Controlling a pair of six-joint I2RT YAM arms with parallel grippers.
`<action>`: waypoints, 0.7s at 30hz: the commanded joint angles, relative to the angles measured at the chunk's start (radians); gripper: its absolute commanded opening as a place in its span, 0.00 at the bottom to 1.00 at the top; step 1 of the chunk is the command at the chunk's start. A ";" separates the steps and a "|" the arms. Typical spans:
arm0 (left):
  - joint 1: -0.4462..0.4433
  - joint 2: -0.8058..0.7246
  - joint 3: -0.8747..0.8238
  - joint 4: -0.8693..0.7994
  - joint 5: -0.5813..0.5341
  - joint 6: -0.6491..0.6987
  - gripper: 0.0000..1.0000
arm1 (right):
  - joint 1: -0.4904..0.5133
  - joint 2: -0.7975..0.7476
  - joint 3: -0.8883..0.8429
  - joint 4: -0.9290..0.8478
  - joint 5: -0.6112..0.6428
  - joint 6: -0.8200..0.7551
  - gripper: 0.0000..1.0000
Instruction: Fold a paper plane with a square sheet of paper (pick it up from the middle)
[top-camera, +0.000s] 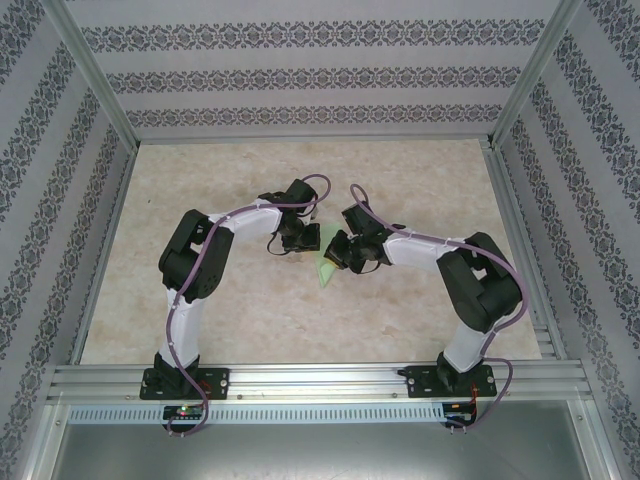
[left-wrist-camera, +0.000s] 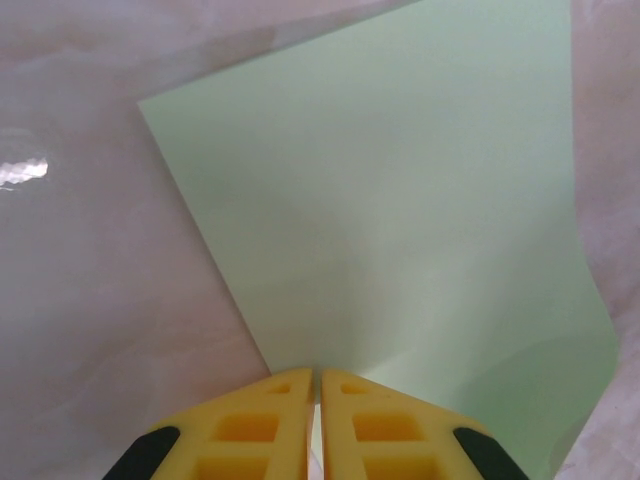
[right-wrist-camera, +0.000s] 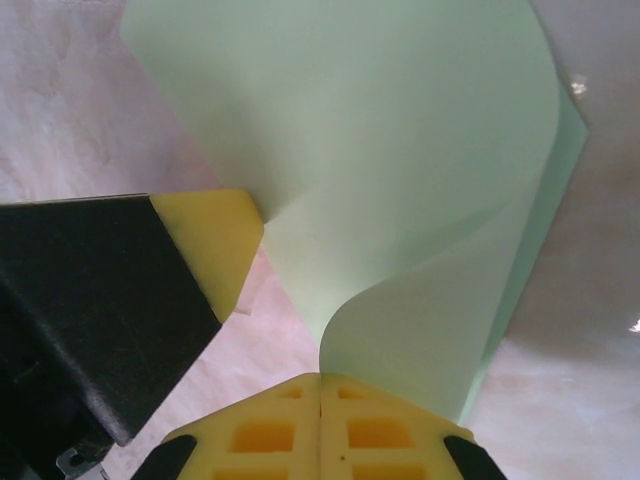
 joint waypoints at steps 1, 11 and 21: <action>0.008 0.030 0.014 -0.030 0.000 0.020 0.12 | 0.011 0.024 0.028 0.030 -0.008 -0.014 0.05; 0.007 0.034 0.012 -0.030 0.002 0.019 0.12 | 0.011 0.058 0.049 0.031 -0.010 -0.019 0.05; 0.007 0.034 0.011 -0.031 0.007 0.018 0.12 | 0.012 0.086 0.057 0.036 -0.008 -0.023 0.05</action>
